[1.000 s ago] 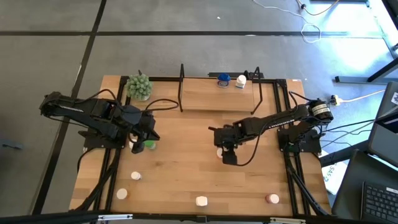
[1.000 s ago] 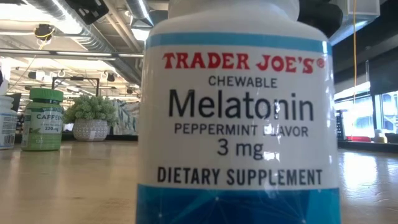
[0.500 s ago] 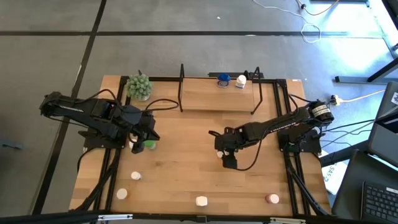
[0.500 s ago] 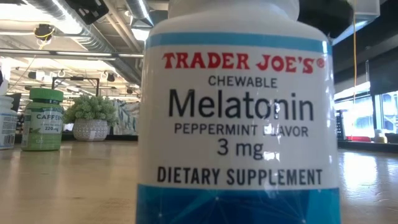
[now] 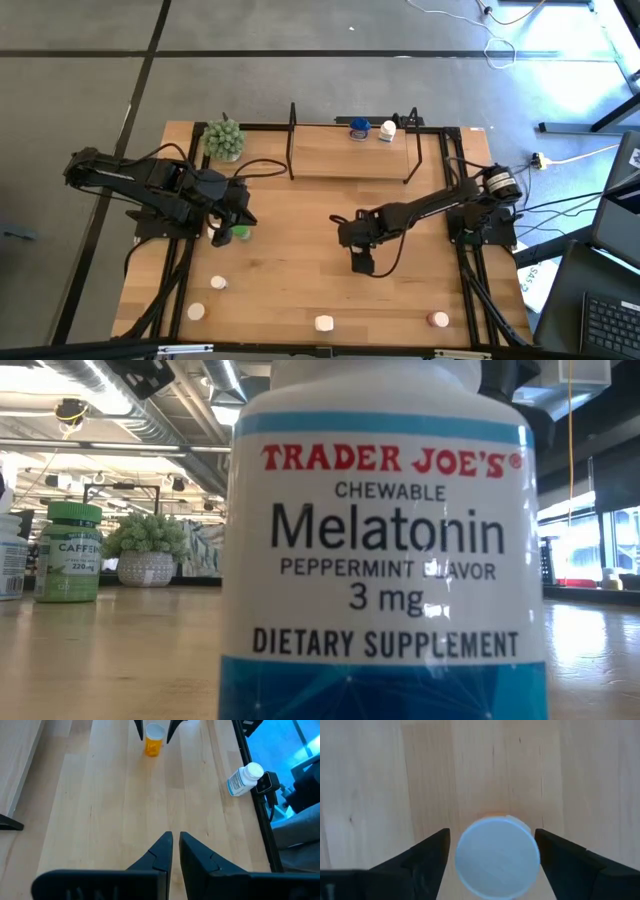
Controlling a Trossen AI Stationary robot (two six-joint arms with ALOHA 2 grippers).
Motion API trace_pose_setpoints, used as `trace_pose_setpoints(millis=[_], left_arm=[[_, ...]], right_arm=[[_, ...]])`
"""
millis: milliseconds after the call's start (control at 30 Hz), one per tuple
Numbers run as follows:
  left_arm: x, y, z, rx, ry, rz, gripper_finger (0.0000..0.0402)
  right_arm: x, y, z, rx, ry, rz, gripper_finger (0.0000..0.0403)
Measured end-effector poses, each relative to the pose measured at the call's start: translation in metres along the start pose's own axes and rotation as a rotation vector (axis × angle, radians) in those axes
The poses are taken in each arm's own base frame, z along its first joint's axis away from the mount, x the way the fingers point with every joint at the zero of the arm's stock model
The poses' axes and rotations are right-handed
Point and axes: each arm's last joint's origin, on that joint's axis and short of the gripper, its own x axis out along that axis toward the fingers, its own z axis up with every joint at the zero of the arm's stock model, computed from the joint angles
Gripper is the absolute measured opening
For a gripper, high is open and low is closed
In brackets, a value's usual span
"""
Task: Pick and place medicine bottles onto shelf by color
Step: Put the top orange pill bottle on the shelf
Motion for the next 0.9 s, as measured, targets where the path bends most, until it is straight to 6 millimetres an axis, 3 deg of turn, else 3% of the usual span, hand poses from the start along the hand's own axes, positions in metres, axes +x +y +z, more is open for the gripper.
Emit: trace_pose_setpoints(millis=[267, 700, 900], left_arm=[[0.000, 0.000, 0.000, 0.000, -0.001, 0.000, 0.0028], [0.000, 0.000, 0.000, 0.000, 0.000, 0.000, 0.0027], [0.000, 0.000, 0.000, 0.000, 0.000, 0.000, 0.0027]], right_arm=[[0.002, -0.001, -0.002, 0.049, 0.019, -0.007, 0.0200], [0.001, -0.003, 0.000, 0.130, -0.004, -0.046, 0.0206], [-0.009, -0.003, 0.013, 0.150, -0.046, -0.030, 0.0198]])
